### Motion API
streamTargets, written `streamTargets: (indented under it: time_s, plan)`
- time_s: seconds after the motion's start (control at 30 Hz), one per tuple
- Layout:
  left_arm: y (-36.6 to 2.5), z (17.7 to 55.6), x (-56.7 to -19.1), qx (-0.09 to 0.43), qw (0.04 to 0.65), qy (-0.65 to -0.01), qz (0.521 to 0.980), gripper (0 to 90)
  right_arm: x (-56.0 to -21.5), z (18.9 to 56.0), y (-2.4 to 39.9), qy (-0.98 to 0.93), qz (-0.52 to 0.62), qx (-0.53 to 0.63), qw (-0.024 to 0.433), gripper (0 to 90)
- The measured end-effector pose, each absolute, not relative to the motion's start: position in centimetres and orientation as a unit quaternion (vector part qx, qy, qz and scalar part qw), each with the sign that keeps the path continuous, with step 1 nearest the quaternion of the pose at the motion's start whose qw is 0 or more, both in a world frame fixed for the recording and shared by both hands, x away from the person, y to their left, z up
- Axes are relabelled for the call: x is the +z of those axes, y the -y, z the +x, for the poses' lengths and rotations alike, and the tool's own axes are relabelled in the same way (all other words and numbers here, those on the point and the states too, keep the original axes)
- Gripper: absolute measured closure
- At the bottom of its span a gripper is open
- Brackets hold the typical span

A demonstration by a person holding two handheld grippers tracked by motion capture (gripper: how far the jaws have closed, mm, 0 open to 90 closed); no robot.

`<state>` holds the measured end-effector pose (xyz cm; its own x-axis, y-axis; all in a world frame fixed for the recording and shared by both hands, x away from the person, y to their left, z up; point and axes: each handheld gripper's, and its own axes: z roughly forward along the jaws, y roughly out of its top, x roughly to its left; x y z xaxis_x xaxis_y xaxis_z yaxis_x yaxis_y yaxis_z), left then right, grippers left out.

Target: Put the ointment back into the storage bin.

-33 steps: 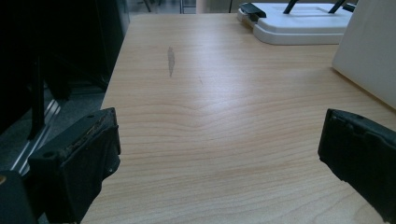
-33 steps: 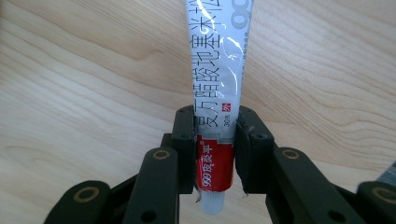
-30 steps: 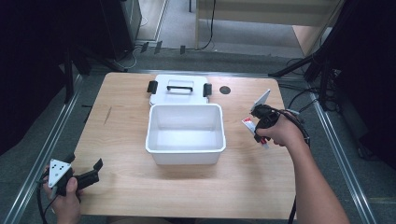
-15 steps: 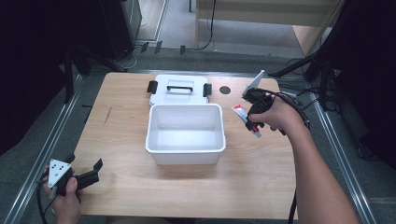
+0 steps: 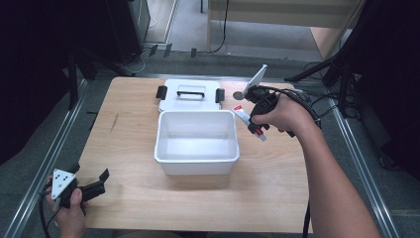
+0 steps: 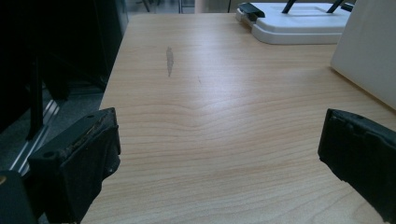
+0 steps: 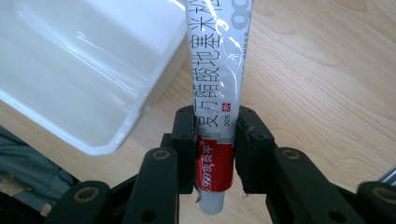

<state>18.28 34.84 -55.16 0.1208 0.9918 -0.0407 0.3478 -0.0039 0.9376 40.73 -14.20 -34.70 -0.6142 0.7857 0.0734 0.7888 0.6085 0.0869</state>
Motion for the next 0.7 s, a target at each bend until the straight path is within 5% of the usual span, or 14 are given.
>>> streamTargets:
  time_s: [0.7]
  plan:
    - [-34.8,18.3,-55.2,0.366,0.438,-0.551,0.608,0.0,-34.2,39.5,9.7,0.932,-0.354,-0.083,0.010,72.8]
